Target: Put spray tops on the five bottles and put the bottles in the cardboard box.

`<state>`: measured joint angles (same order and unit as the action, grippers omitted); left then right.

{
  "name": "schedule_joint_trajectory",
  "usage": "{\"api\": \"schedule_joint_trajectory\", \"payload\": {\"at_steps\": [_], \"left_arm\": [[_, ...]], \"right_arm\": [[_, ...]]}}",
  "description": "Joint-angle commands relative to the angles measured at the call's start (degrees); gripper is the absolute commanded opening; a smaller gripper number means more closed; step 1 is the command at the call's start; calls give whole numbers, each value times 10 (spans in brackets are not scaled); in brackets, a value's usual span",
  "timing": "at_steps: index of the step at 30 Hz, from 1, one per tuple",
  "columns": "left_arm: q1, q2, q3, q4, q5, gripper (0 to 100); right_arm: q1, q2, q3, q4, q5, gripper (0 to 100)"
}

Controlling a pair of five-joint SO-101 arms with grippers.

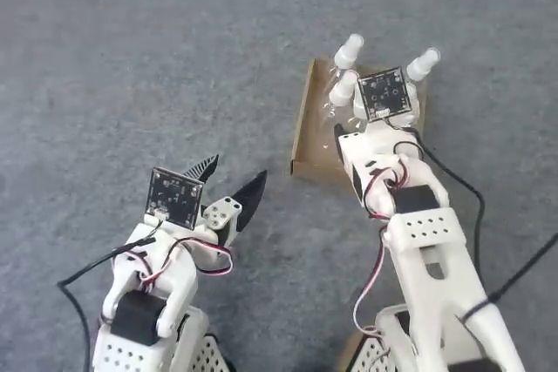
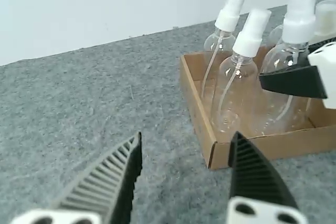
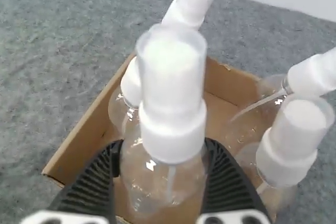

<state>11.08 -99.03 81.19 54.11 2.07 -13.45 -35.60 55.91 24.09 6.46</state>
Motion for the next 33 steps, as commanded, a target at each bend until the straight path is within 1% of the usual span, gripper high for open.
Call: {"api": "schedule_joint_trajectory", "payload": {"at_steps": [1, 5, 16, 18, 22, 24, 29, 33], "left_arm": [[-2, -8, -5, -17, -1, 250], [-2, -8, -5, -17, -1, 250], [-2, -9, -5, -17, -1, 250], [-2, -9, -5, -17, -1, 250], [-2, -9, -5, -17, -1, 250], [-2, -9, -5, -17, -1, 250], [-2, -9, -5, -17, -1, 250], [-2, -9, -5, -17, -1, 250]], "right_arm": [[6, 51, -4, -53, 8, 6], [3, 82, -4, -66, 5, 6], [2, 89, -3, -65, 4, 12], [2, 89, -3, -62, 4, 35], [1, 89, 6, -65, 4, 126], [1, 89, 8, -65, 4, 156], [0, 83, 7, -65, 4, 165], [-17, 82, 4, -65, 8, 166]]}}
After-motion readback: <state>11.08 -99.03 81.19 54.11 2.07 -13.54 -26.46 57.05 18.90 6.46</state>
